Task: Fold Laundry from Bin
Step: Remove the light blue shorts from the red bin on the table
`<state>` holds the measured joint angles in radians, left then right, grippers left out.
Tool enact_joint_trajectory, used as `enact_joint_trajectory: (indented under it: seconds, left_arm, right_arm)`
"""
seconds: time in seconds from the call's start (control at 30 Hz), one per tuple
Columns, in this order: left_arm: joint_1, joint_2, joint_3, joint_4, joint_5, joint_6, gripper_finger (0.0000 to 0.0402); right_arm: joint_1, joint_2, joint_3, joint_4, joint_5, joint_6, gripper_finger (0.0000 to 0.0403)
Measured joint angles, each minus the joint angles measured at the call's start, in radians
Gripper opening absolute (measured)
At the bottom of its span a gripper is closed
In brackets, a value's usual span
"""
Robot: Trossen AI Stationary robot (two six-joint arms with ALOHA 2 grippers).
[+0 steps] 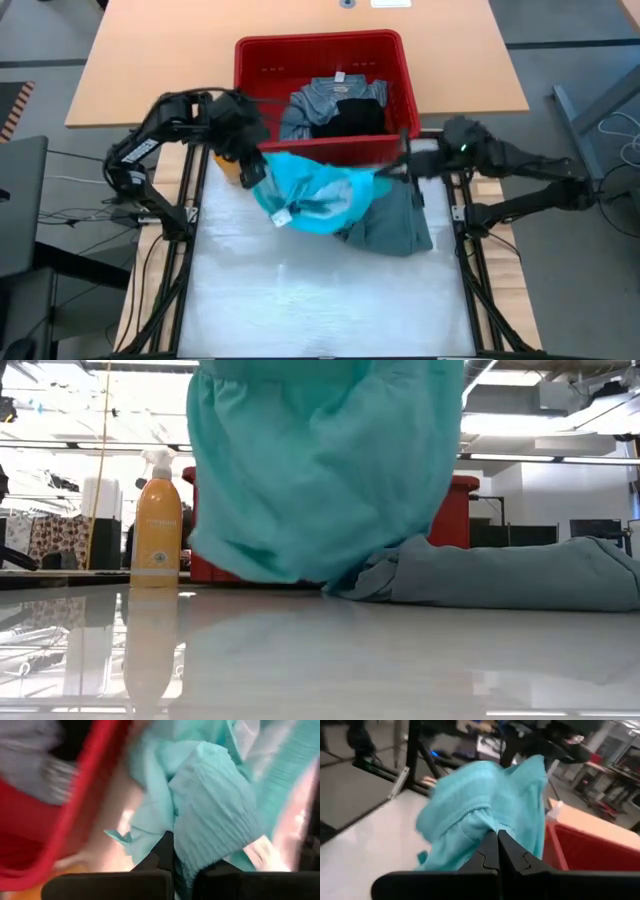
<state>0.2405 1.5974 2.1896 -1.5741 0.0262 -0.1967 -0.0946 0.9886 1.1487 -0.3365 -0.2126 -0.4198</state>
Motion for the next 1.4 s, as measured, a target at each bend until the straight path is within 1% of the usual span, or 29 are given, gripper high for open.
enact_joint_trajectory:
  seconds: [0.07,0.1,0.17,0.27,0.3,0.37,0.4,0.43,0.5,0.53,0.6,0.63,0.67,0.77,0.8,0.83,0.9,0.97,1.0,1.07,1.17,1.2,1.23,1.3,1.37,1.4]
  left_arm:
    - [-0.006,0.004,-0.029,0.004,0.011,-0.004,0.0000]
    - [-0.010,0.007,-0.046,0.005,0.008,-0.005,0.0000]
    - [-0.016,0.006,-0.086,0.005,0.004,-0.006,0.0000]
    - [-0.039,0.003,-0.177,0.003,0.007,-0.014,0.0000]
    - [-0.046,-0.001,-0.210,0.005,0.014,-0.013,0.0000]
    - [-0.064,-0.006,-0.273,0.001,0.005,0.003,0.0000]
    - [-0.070,-0.011,-0.293,0.001,-0.037,0.020,0.0000]
    - [-0.073,-0.020,-0.313,0.006,-0.102,0.035,0.0000]
    - [-0.069,-0.035,-0.334,0.005,-0.227,0.045,0.0000]
    - [-0.058,-0.038,-0.332,0.014,-0.266,0.045,0.0000]
    - [-0.030,-0.041,-0.316,0.017,-0.286,0.048,0.0000]
    - [-0.021,-0.041,-0.304,0.019,-0.299,0.057,0.0000]
    - [-0.014,-0.041,-0.288,0.025,-0.335,0.071,0.0000]
    - [0.001,-0.042,-0.208,0.020,-0.561,0.083,0.0000]
    - [0.002,-0.047,-0.178,0.020,-0.612,0.093,0.0000]
    - [0.001,-0.057,-0.147,0.019,-0.632,0.113,0.0000]
    - [-0.025,-0.088,-0.096,0.017,-0.610,0.120,0.0000]
    - [-0.068,-0.121,-0.074,0.013,-0.534,0.075,0.0000]
    - [-0.095,-0.136,-0.080,0.005,-0.480,0.038,0.0000]
    - [-0.164,-0.165,-0.136,0.006,-0.400,-0.048,0.0000]
    - [-0.324,-0.202,-0.304,0.005,-0.364,-0.179,0.0000]
    - [-0.374,-0.208,-0.379,0.006,-0.360,-0.233,0.0000]
    - [-0.422,-0.210,-0.460,0.008,-0.350,-0.291,0.0000]
    - [-0.508,-0.209,-0.635,0.050,-0.321,-0.400,0.0000]
    - [-0.585,-0.208,-0.812,0.176,-0.271,-0.494,0.0000]
    - [-0.620,-0.208,-0.903,0.276,-0.235,-0.532,0.0000]
  right_arm:
    - [0.026,0.006,-0.011,0.003,0.128,0.029,0.0018]
    - [0.041,0.005,-0.012,-0.015,0.147,0.032,0.0018]
    - [0.057,-0.001,-0.005,-0.037,0.045,0.014,0.0018]
    - [0.103,-0.001,-0.008,-0.140,-0.078,0.004,0.0018]
    - [0.117,0.001,-0.008,-0.158,-0.098,0.004,0.0018]
    - [0.145,0.003,-0.010,-0.194,-0.090,-0.009,0.0018]
    - [0.152,0.003,-0.011,-0.189,-0.062,-0.025,0.0018]
    - [0.157,0.002,-0.011,-0.155,-0.022,-0.038,0.0018]
    - [0.159,0.002,-0.009,-0.060,0.108,-0.060,0.0018]
    - [0.148,0.011,-0.009,0.004,0.172,-0.074,0.0018]
    - [0.122,0.033,-0.007,0.128,0.269,-0.114,0.0018]
    - [0.109,0.050,-0.007,0.182,0.306,-0.149,0.0018]
    - [0.095,0.072,-0.007,0.235,0.335,-0.193,0.0018]
    - [0.040,0.135,-0.004,0.411,0.431,-0.373,0.0018]
    - [0.029,0.149,0.007,0.436,0.452,-0.415,0.0018]
    - [0.021,0.157,0.025,0.446,0.451,-0.437,0.0018]
    - [0.034,0.162,0.063,0.421,0.419,-0.437,0.0018]
    - [0.075,0.154,0.097,0.323,0.350,-0.386,0.0018]
    - [0.104,0.151,0.104,0.259,0.299,-0.348,0.0018]
    - [0.176,0.154,0.102,0.125,0.204,-0.251,0.0018]
    - [0.311,0.191,0.023,-0.010,0.187,-0.097,0.0017]
    - [0.358,0.208,-0.021,-0.008,0.187,-0.052,0.0017]
    - [0.405,0.228,-0.067,0.007,0.177,-0.011,0.0017]
    - [0.486,0.262,-0.160,0.082,0.198,0.085,0.0017]
    - [0.546,0.290,-0.234,0.196,0.255,0.200,0.0017]
    - [0.572,0.304,-0.269,0.244,0.284,0.253,0.0017]
